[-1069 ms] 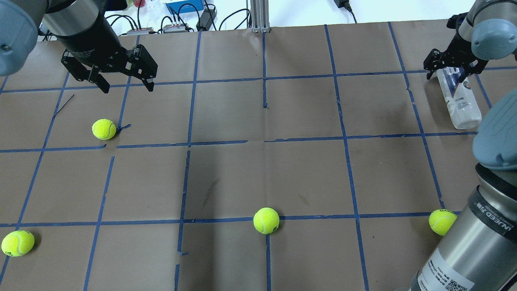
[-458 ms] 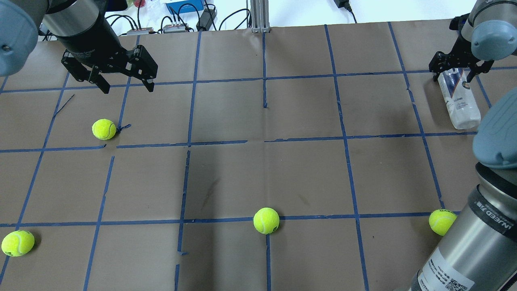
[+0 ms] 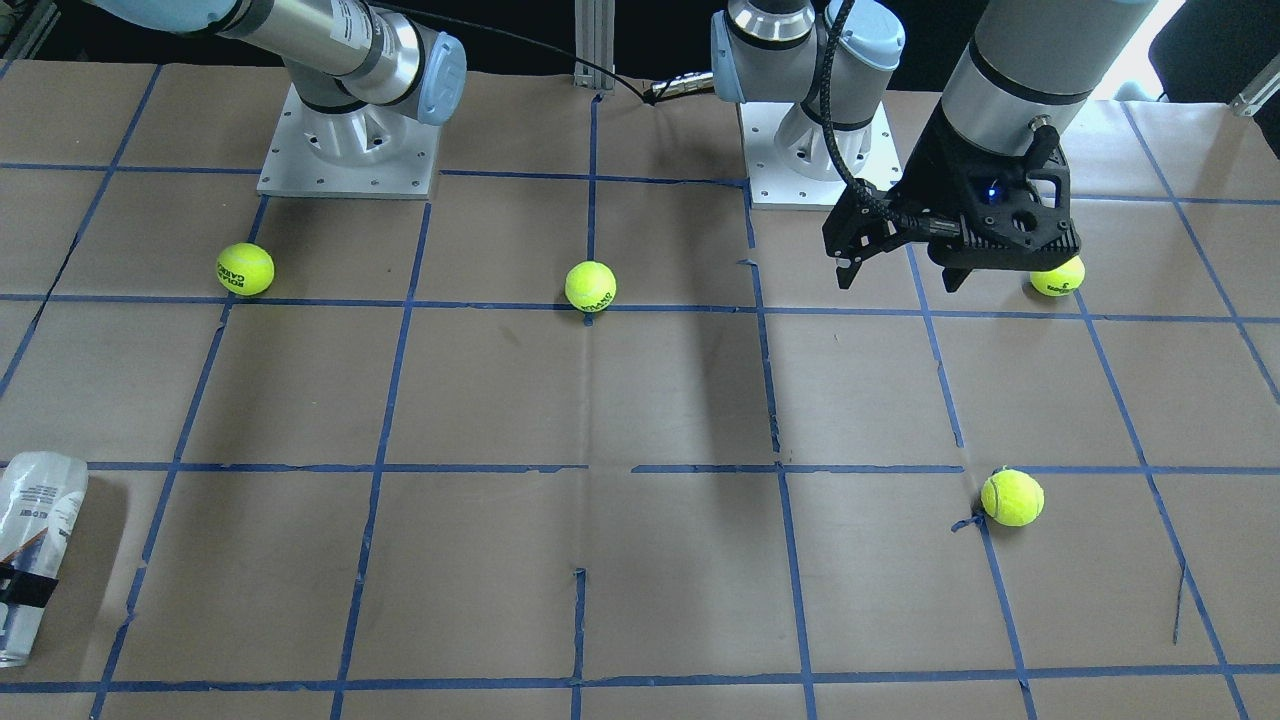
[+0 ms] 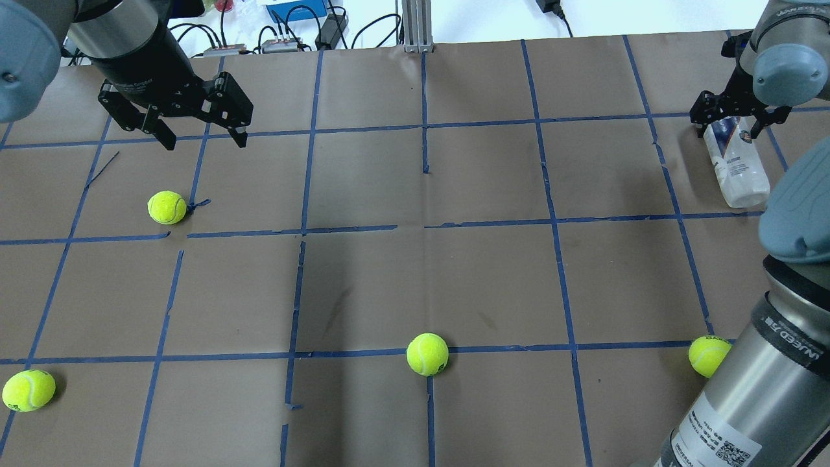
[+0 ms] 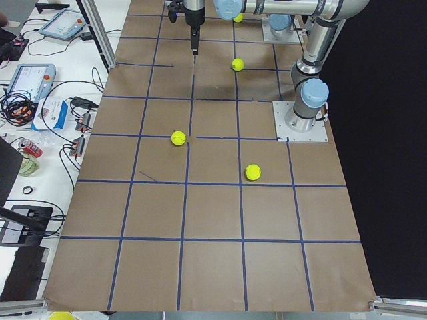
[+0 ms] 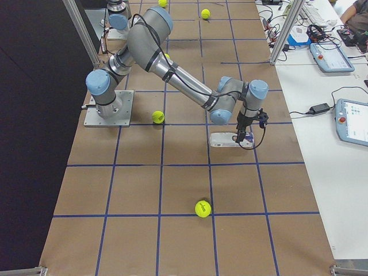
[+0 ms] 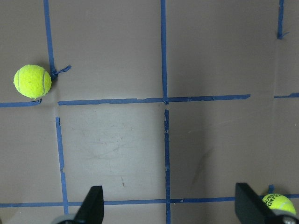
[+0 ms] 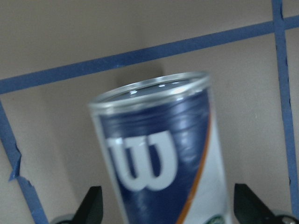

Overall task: Lift up tennis ball bucket
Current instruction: 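Lift the can and carry it toward the table center with the right gripper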

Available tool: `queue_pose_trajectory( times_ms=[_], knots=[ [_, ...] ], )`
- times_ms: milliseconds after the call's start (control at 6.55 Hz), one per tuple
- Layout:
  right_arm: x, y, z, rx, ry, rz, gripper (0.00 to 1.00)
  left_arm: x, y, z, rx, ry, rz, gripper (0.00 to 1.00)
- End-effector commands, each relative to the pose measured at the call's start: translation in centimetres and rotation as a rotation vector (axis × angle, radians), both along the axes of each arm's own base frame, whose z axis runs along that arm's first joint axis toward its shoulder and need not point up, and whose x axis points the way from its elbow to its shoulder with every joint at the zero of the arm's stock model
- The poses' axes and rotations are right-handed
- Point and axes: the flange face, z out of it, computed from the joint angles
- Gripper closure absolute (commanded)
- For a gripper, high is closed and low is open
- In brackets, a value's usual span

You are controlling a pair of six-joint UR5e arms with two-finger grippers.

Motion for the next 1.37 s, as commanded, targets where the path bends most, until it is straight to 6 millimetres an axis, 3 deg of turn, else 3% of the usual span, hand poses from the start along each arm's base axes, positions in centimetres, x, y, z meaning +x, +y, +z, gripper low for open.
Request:
queue_pose_trajectory(
  times_ms=[0, 305, 458, 611, 763, 916, 1069, 1221],
  knots=[
    [-0.7, 0.8, -1.7, 0.023, -0.015, 0.039, 0.10, 0.0, 0.0, 0.0, 0.000, 0.000, 0.000, 0.00],
    [-0.5, 0.9, -1.1, 0.013, -0.016, 0.077, 0.48, 0.0, 0.0, 0.0, 0.000, 0.000, 0.000, 0.00],
    [0.1, 1.0, 1.4, -0.028, -0.056, 0.104, 0.55, 0.0, 0.0, 0.0, 0.000, 0.000, 0.000, 0.00],
    [2.2, 1.2, 3.9, -0.082, -0.119, 0.225, 0.56, 0.0, 0.0, 0.0, 0.000, 0.000, 0.000, 0.00],
    [6.4, 2.2, 6.4, -0.092, -0.115, 0.334, 0.56, 0.0, 0.0, 0.0, 0.000, 0.000, 0.000, 0.00],
    [14.3, 3.6, 7.0, -0.089, -0.088, 0.535, 0.64, 0.0, 0.0, 0.0, 0.000, 0.000, 0.000, 0.00],
    [20.4, 4.5, 6.5, -0.145, -0.066, 0.642, 0.65, 0.0, 0.0, 0.0, 0.000, 0.000, 0.000, 0.00],
    [27.9, 5.1, 6.1, -0.177, -0.149, 0.798, 0.67, 0.0, 0.0, 0.0, 0.000, 0.000, 0.000, 0.00]
  ],
)
